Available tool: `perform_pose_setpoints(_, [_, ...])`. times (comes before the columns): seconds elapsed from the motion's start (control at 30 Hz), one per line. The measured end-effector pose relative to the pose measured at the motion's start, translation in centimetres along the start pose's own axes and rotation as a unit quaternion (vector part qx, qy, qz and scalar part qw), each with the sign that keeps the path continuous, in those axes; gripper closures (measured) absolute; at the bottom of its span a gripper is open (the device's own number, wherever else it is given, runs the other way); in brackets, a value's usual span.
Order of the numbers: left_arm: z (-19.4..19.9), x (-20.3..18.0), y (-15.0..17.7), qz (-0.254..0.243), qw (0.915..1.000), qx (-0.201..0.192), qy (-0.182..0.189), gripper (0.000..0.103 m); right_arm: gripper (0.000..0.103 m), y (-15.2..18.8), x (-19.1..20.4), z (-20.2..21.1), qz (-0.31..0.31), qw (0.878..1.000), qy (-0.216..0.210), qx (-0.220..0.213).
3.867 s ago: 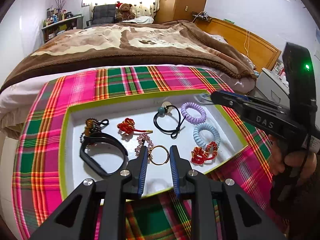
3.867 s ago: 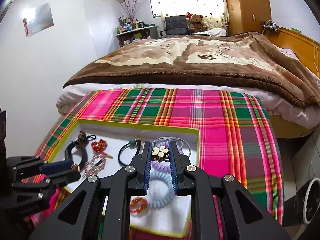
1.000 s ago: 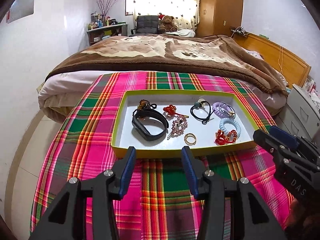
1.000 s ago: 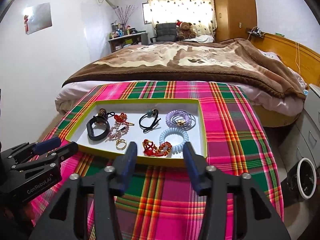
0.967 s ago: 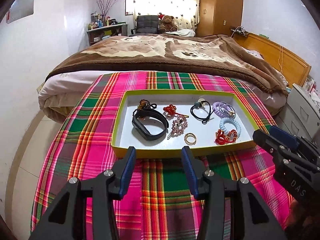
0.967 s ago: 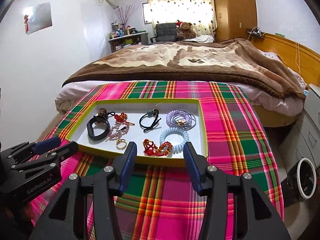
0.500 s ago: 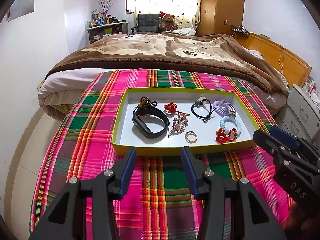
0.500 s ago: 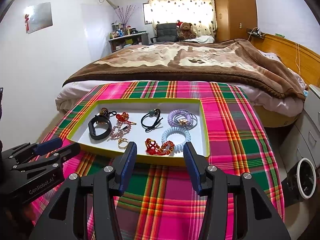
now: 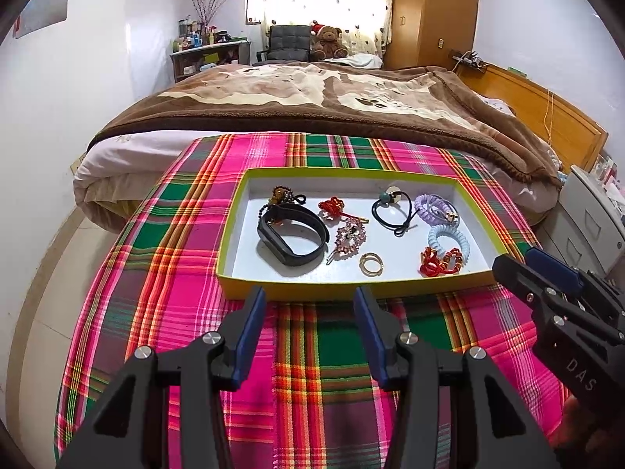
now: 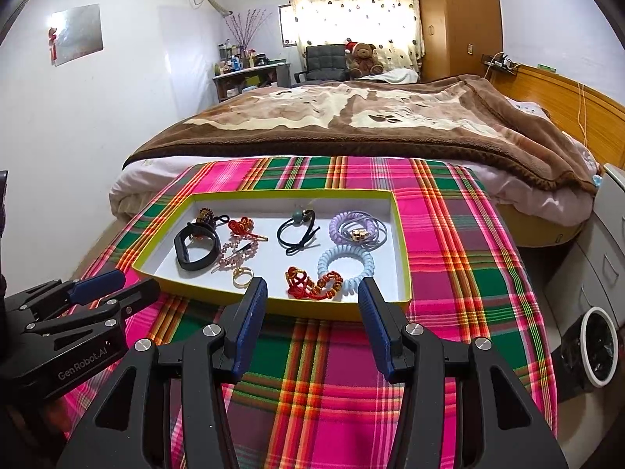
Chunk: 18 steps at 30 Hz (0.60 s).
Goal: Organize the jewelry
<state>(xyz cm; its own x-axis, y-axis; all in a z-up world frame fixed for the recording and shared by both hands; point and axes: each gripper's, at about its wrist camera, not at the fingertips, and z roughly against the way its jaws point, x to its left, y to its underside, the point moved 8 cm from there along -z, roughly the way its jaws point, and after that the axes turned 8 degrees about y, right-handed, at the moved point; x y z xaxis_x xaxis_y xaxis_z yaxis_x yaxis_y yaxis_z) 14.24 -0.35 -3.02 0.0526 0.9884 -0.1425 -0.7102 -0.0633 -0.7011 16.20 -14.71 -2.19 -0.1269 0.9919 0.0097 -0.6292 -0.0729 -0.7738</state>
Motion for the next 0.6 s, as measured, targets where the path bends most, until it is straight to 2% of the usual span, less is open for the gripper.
perform_pose_setpoints(0.6, [0.03, 0.37, -0.05, 0.004, 1.0000, 0.000, -0.008, 0.054, 0.054, 0.03, -0.03, 0.08, -0.001, 1.000, 0.001, 0.002])
